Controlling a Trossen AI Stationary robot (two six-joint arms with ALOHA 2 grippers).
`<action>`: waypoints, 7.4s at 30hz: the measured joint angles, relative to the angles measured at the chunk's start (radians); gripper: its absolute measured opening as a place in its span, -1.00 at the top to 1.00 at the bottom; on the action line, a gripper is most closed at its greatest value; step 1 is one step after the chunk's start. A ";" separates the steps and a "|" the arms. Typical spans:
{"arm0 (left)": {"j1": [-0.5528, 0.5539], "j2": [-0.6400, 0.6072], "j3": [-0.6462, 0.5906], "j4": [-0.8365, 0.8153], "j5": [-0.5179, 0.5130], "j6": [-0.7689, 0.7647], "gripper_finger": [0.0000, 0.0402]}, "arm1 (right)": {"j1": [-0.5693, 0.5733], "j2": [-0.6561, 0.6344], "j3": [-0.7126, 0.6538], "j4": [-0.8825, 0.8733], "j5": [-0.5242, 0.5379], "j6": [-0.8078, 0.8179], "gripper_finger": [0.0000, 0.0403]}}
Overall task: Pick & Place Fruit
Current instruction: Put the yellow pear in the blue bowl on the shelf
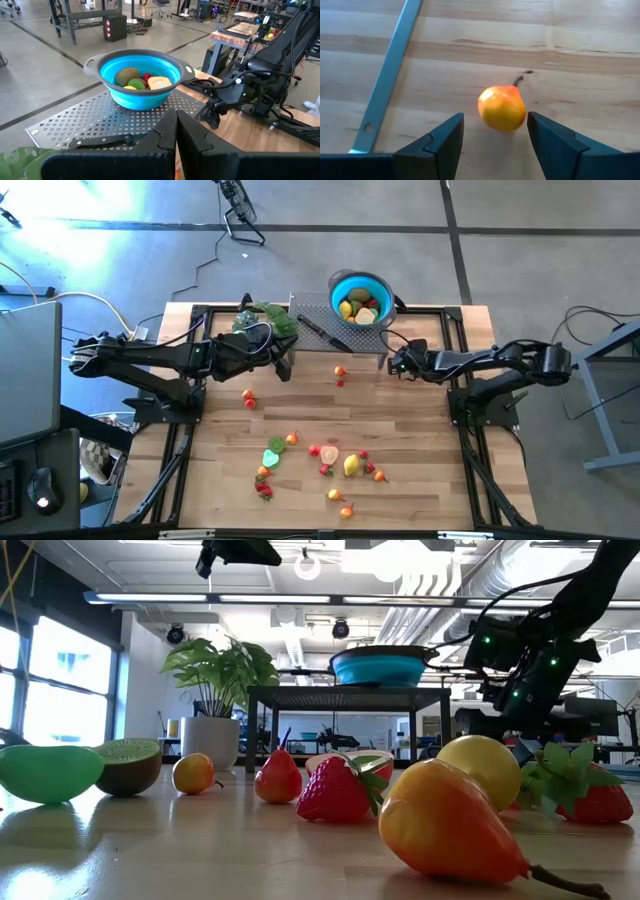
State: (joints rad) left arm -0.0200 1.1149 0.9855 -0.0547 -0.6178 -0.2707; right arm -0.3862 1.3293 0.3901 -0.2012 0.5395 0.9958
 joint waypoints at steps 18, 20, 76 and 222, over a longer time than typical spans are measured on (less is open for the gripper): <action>0.000 0.000 0.000 0.000 0.000 0.000 0.97 | -0.048 0.048 0.001 0.024 0.001 -0.003 0.10; 0.000 0.000 0.000 0.000 0.000 0.000 0.97 | -0.048 0.048 0.001 0.023 -0.001 -0.003 0.18; 0.000 0.000 0.000 -0.001 -0.003 0.005 0.97 | 0.062 -0.555 0.000 -0.034 0.081 -0.073 0.45; 0.224 0.000 0.000 -0.067 0.197 -0.128 0.98 | -0.212 0.054 0.561 0.274 -0.410 -0.687 0.43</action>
State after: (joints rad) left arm 0.2035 1.1145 0.9859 -0.1219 -0.4205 -0.3985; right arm -0.5980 1.3830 0.9512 0.0730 0.1291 0.3088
